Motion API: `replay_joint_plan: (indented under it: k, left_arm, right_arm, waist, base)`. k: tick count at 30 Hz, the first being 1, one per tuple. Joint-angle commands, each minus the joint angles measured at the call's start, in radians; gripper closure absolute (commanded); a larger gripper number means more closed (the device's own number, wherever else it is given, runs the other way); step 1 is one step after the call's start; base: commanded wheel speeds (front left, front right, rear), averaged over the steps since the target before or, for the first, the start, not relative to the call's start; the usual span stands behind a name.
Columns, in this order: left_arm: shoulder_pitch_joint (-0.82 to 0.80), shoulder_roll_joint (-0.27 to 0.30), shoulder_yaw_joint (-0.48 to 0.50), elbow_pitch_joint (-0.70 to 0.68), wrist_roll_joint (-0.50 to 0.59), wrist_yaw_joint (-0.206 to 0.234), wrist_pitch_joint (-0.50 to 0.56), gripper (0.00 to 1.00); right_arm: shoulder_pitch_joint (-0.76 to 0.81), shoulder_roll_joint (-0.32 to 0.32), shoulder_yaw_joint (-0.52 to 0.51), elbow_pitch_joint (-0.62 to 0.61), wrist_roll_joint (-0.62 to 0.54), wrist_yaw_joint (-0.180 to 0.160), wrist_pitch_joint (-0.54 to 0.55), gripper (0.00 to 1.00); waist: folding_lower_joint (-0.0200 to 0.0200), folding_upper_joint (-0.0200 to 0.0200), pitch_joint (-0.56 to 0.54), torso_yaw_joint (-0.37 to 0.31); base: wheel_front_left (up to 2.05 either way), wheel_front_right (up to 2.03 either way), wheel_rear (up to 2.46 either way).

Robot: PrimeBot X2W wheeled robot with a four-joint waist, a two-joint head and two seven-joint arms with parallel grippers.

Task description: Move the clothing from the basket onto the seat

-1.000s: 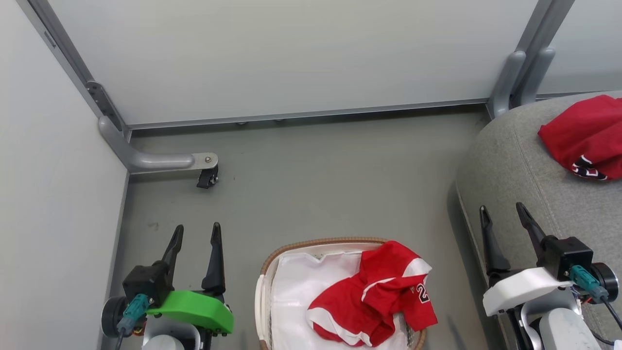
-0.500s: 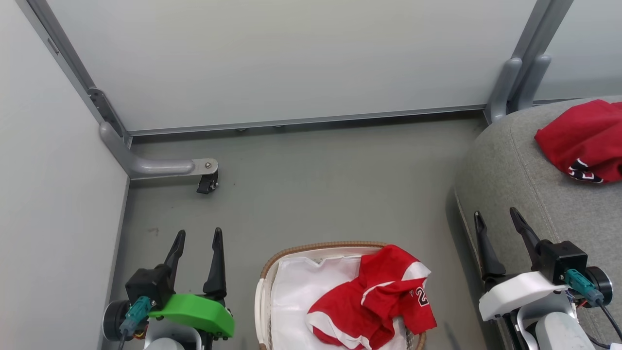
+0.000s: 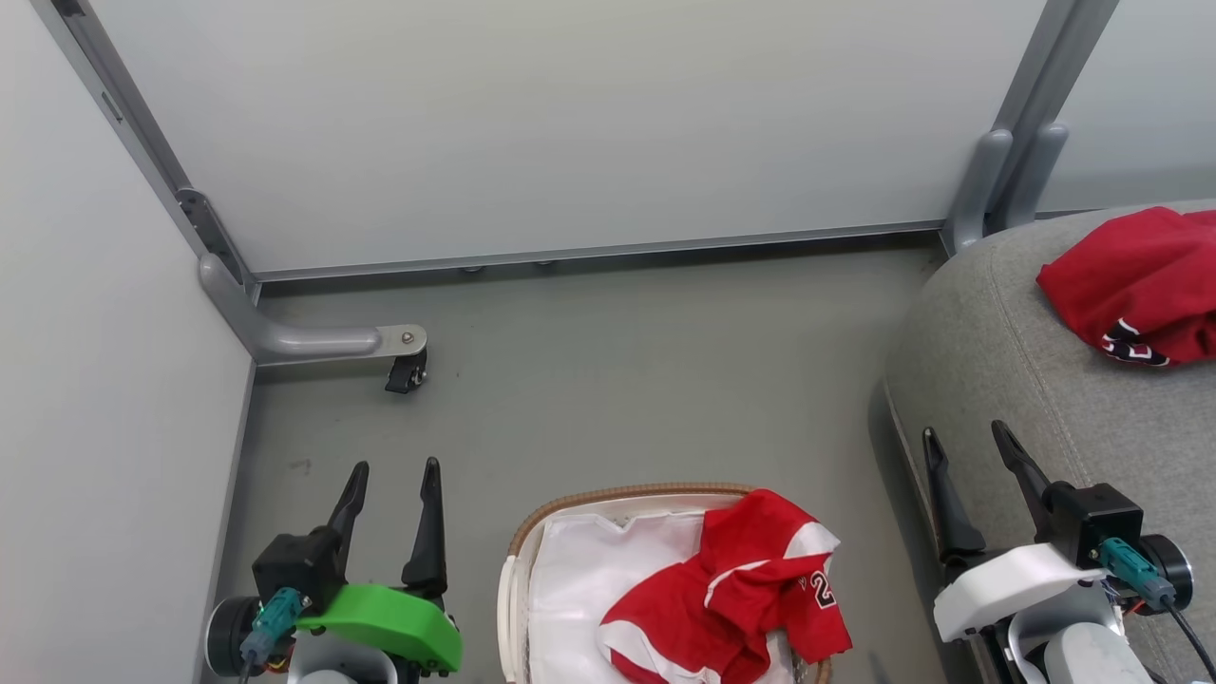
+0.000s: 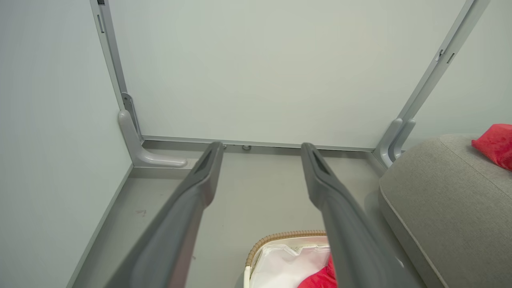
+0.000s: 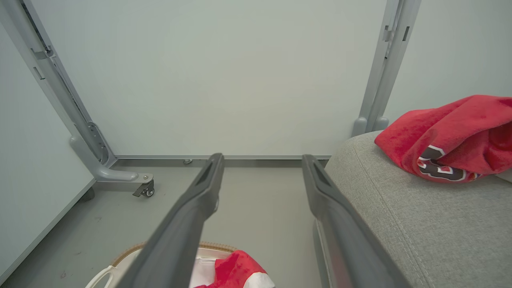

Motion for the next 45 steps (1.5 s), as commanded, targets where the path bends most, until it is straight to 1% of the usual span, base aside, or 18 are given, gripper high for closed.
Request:
replay_joint_plan:
  k: [1, 10, 18, 22, 24, 27, 36, 41, 45]
  left_arm:
    - [0.019, 0.001, 0.001, 0.004, 0.004, -0.005, 0.0, 0.0]
    - [0.007, 0.001, -0.01, 0.004, 0.012, -0.007, 0.0, 0.0]
    - [-0.077, 0.001, -0.066, 0.024, 0.043, -0.024, 0.0, 0.0]
    - [-0.141, 0.001, -0.108, 0.066, 0.048, -0.028, 0.0, 0.0]
    - [-0.187, 0.001, -0.145, 0.103, 0.057, -0.032, 0.0, 0.0]
    - [-0.25, 0.002, -0.193, 0.174, 0.084, -0.034, 0.0, 0.0]
    - [-0.416, 0.004, -0.342, 0.423, 0.09, -0.046, 0.0, 0.0]
    - [-0.489, 0.004, -0.438, 0.533, 0.068, -0.055, 0.007, 0.0]
    - [-0.537, 0.005, -0.481, 0.594, 0.049, -0.057, 0.004, 0.0]
  right_arm:
    - [0.013, -0.003, -0.001, -0.001, 0.002, -0.001, -0.002, 0.0]
    - [0.005, -0.003, -0.01, -0.014, -0.007, -0.001, -0.002, 0.0]
    - [-0.042, -0.003, -0.044, -0.041, -0.024, -0.001, -0.002, 0.0]
    - [-0.079, -0.003, -0.052, -0.059, -0.034, -0.001, -0.002, 0.0]
    - [-0.106, -0.003, -0.045, -0.072, -0.038, -0.001, -0.002, 0.0]
    - [-0.146, -0.003, -0.042, -0.092, -0.033, -0.001, -0.002, 0.0]
    - [-0.241, -0.002, -0.019, -0.129, 0.014, -0.001, -0.002, 0.0]
    - [-0.273, -0.002, 0.011, -0.145, 0.047, -0.001, -0.002, 0.0]
    - [-0.295, -0.002, 0.038, -0.162, 0.073, -0.001, -0.002, 0.0]
  waist:
    - [0.0001, 0.0, -0.002, -0.001]
    - [0.0001, 0.0, 0.005, -0.013]
    - [0.0001, 0.0, 0.066, -0.056]
    - [0.0001, 0.0, 0.124, -0.099]
    - [0.0001, 0.0, 0.17, -0.134]
    - [0.0001, 0.0, 0.241, -0.187]
    - [0.0001, 0.0, 0.461, -0.341]
    - [0.0001, 0.0, 0.559, -0.407]
    - [0.0001, 0.0, 0.629, -0.451]
  base:
    - [0.0, 0.0, 0.0]
    - [0.0, 0.0, 0.0]
    - [0.0, 0.0, 0.0]
    - [0.0, 0.0, 0.0]
    - [0.0, 0.0, 0.0]
    - [0.0, 0.0, 0.0]
    - [0.0, 0.0, 0.0]
    - [0.0, 0.0, 0.0]
    - [0.0, 0.0, 0.0]
